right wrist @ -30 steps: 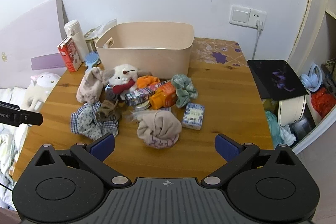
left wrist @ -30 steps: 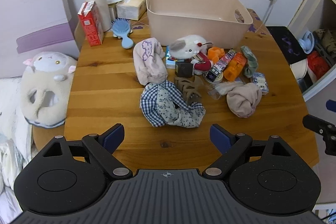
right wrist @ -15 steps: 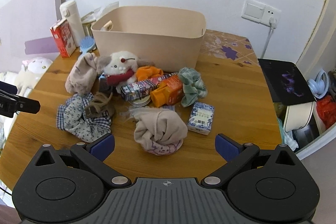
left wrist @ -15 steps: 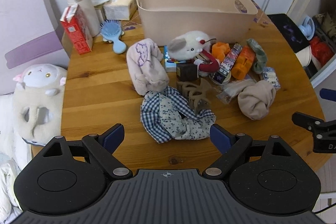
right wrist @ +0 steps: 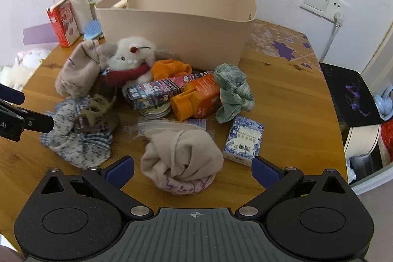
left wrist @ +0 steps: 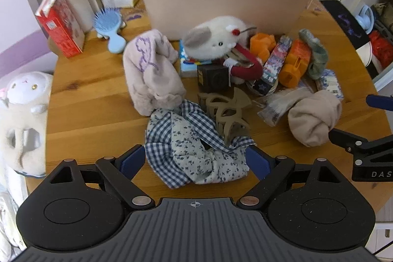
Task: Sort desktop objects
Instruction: 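Reach the left tool to the checked floral cloth while the right tool reaches the beige knit hat, then close the left tool on the floral cloth while the right tool grasps the beige hat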
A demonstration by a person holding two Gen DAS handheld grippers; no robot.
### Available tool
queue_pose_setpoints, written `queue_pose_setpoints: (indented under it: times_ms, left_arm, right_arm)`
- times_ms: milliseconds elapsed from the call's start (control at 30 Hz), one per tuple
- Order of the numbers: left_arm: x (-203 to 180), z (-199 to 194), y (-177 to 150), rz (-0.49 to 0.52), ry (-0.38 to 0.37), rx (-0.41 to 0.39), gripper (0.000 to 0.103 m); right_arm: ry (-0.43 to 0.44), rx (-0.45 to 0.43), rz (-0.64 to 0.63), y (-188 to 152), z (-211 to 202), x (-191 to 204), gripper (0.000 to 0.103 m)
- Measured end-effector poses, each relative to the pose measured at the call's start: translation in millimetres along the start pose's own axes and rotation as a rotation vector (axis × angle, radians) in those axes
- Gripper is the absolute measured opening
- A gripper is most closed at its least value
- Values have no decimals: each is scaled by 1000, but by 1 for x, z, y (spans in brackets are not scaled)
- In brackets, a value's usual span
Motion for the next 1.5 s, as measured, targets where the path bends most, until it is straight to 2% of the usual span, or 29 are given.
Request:
queue_pose_setpoints:
  times_ms: [200,333,667,833,967,1200,1267,1333,1400,1433,1500]
  left_arm:
    - [0,29,3,-30,18,26,90]
    - [1,48,2,-30,36,57,90]
    - [-3,77,-10,-61,14,106,90]
    - [-7,79,-13,-54,29,92,94]
    - [-15,82,-16,-23,34,104,103]
    - [-16,84,-14,-51,40,166,103]
    - [-15,82,-16,-73,46,157,102]
    - [-15,78,-20,-85,57,128,96]
    - [-14,72,-23,-98,60,94,81]
    - [-15,69,-25,-106,62,81,76]
    - [-16,63,-27,-105,60,59,56]
  right_arm:
    - [-18,42,-33,1,32,-8,103]
    - [9,63,-26,1,49,-12,103]
    - [68,98,-59,0,77,-7,103]
    - [112,128,-36,-3,87,-8,103]
    - [114,118,-49,-5,88,-6,103]
    - [99,109,-77,-7,88,-2,103]
    - [99,108,-77,-7,87,-3,101]
    - [110,89,-70,-7,83,-4,89]
    - [102,69,-62,-7,78,-5,72]
    - [100,67,-57,-7,76,-6,70]
    - [100,64,-56,-10,73,-7,65]
Point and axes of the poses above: each gripper's, at about its wrist camera, not at the fingertips, and z roughly the way its jaws point, x to its left, y to its top, the point moved 4 cm from there along z, roughly the way its jaws point, and after that the axes turned 8 degrees about y, right-handed, at the moved point
